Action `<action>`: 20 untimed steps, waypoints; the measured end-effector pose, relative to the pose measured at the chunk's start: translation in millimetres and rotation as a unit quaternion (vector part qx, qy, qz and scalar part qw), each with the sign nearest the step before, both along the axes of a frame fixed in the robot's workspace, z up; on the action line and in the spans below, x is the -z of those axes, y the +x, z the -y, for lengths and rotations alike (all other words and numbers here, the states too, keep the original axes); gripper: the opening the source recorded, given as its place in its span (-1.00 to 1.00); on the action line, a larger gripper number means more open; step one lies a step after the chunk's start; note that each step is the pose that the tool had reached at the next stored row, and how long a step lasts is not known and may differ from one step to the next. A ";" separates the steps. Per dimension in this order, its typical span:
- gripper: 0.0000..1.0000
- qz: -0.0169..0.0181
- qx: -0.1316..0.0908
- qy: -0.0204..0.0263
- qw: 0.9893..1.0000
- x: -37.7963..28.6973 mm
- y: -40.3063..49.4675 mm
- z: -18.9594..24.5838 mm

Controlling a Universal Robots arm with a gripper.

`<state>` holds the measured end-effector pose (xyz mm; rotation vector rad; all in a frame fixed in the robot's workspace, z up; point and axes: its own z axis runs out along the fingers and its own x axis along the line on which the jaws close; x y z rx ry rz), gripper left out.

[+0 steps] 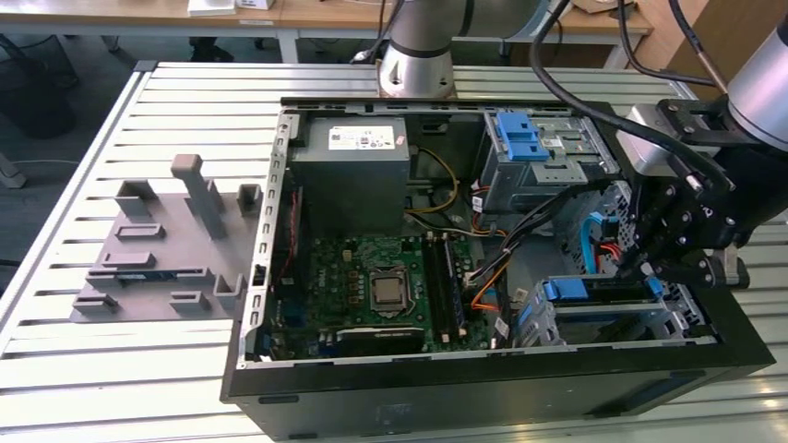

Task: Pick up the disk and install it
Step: 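Insert the first disk wire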

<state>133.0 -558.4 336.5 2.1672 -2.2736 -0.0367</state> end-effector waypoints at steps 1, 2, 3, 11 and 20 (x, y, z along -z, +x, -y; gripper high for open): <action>-0.68 0.000 0.000 0.000 1.000 0.1 0.0 0.0; -0.68 0.000 0.000 0.000 1.000 0.2 0.0 0.1; -0.68 0.000 0.000 0.000 1.000 0.4 0.0 0.1; -0.68 0.000 0.000 0.000 1.000 1.9 -1.6 0.8; -0.68 0.000 0.000 0.000 1.000 3.3 -1.7 1.1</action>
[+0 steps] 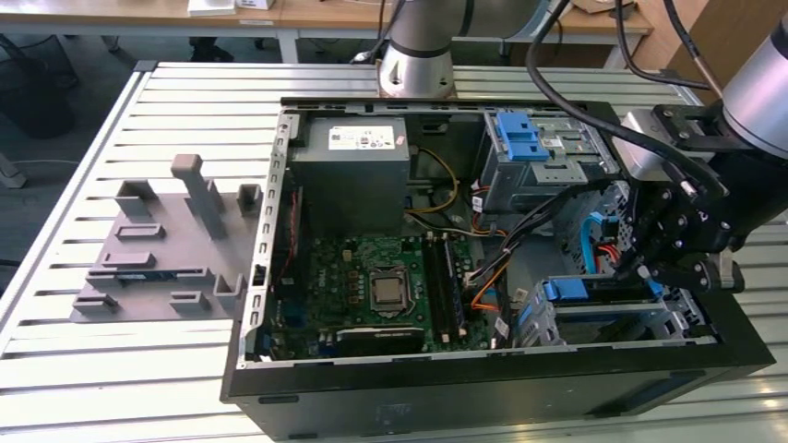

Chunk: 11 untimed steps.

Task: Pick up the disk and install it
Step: 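Insert the first disk wire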

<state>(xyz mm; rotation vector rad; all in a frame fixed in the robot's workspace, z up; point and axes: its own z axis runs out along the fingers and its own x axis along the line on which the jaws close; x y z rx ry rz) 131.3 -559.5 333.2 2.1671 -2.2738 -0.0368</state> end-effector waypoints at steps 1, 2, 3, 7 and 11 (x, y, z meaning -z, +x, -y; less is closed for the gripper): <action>-0.68 0.000 0.000 0.000 1.000 0.0 0.0 0.0; -0.68 0.000 0.000 0.000 1.000 -0.4 0.0 0.0; -0.68 0.000 0.000 0.000 1.000 -1.0 0.0 0.0; -0.68 0.000 0.000 0.000 1.000 -2.3 0.0 0.0; -0.68 0.000 0.000 0.000 1.000 -2.3 0.0 1.0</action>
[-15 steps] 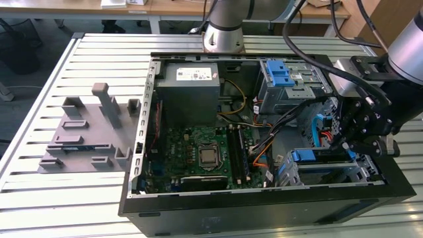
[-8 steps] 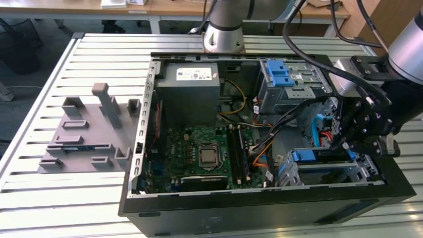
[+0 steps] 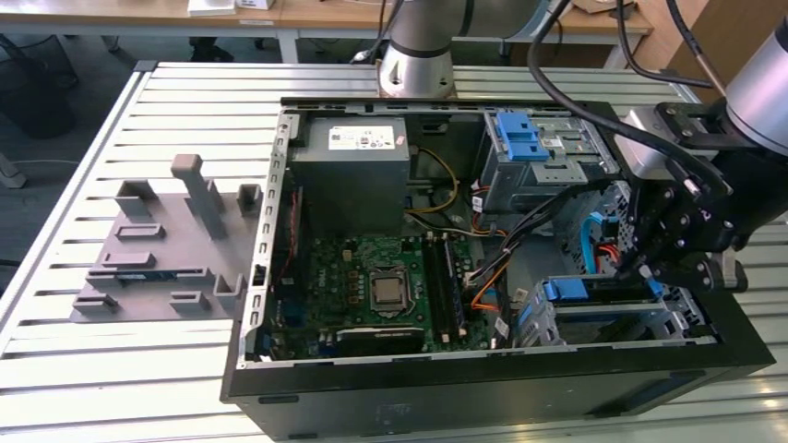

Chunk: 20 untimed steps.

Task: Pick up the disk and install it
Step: 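Insert the first disk wire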

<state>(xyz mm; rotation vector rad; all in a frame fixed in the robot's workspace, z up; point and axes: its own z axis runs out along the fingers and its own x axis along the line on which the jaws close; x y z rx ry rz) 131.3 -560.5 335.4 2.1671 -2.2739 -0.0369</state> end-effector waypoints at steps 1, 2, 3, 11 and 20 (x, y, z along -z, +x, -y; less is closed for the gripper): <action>-0.68 0.000 0.000 0.000 1.000 0.0 0.0 0.3; -0.68 0.000 0.000 0.000 1.000 0.3 0.0 0.4; -0.68 0.000 0.000 0.000 1.000 0.4 0.0 0.6; -0.68 0.000 0.000 0.000 1.000 2.2 0.0 0.8; -0.68 0.000 0.000 0.000 1.000 5.4 0.0 0.8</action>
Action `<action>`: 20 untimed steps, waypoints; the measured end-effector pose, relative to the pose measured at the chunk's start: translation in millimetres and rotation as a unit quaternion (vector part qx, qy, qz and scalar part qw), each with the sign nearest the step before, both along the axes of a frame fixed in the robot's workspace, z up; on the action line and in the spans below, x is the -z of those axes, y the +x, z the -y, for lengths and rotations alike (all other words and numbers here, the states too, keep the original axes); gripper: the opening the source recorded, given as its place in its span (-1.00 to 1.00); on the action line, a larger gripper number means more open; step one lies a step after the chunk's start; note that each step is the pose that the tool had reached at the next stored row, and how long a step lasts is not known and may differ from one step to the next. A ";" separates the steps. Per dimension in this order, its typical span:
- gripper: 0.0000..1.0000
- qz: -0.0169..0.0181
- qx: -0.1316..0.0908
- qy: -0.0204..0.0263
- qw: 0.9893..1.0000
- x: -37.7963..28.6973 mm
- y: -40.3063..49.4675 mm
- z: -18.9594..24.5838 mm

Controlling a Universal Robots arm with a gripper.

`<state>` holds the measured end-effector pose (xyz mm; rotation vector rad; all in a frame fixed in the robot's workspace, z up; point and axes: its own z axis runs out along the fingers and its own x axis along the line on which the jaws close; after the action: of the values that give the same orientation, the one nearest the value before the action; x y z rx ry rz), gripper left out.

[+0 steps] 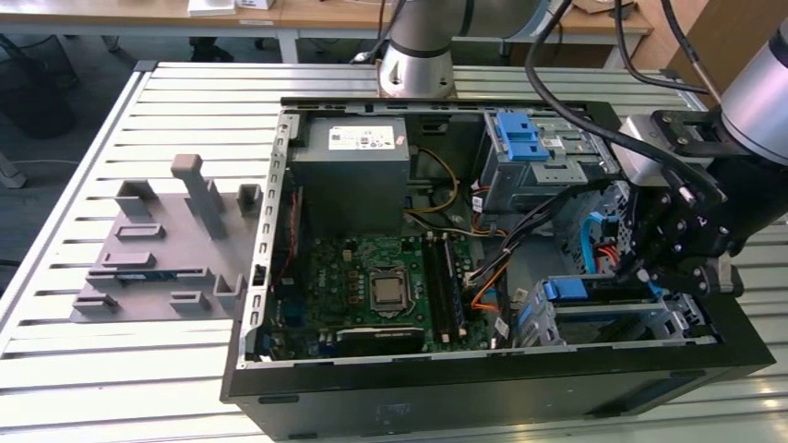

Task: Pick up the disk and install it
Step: 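Insert the first disk wire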

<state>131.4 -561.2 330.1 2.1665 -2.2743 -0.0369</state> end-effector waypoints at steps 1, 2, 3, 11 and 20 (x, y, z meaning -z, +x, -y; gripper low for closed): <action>-0.68 0.000 0.000 0.000 1.000 0.1 0.0 0.0; -0.68 0.000 0.000 0.000 1.000 0.1 0.0 0.0; -0.68 0.000 0.000 0.000 1.000 0.1 0.0 0.0; -0.53 0.000 0.000 0.000 1.000 -3.8 0.0 0.0; -0.68 0.000 0.000 0.000 1.000 -10.1 0.0 0.0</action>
<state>131.3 -561.2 340.1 2.1661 -2.2741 -0.0377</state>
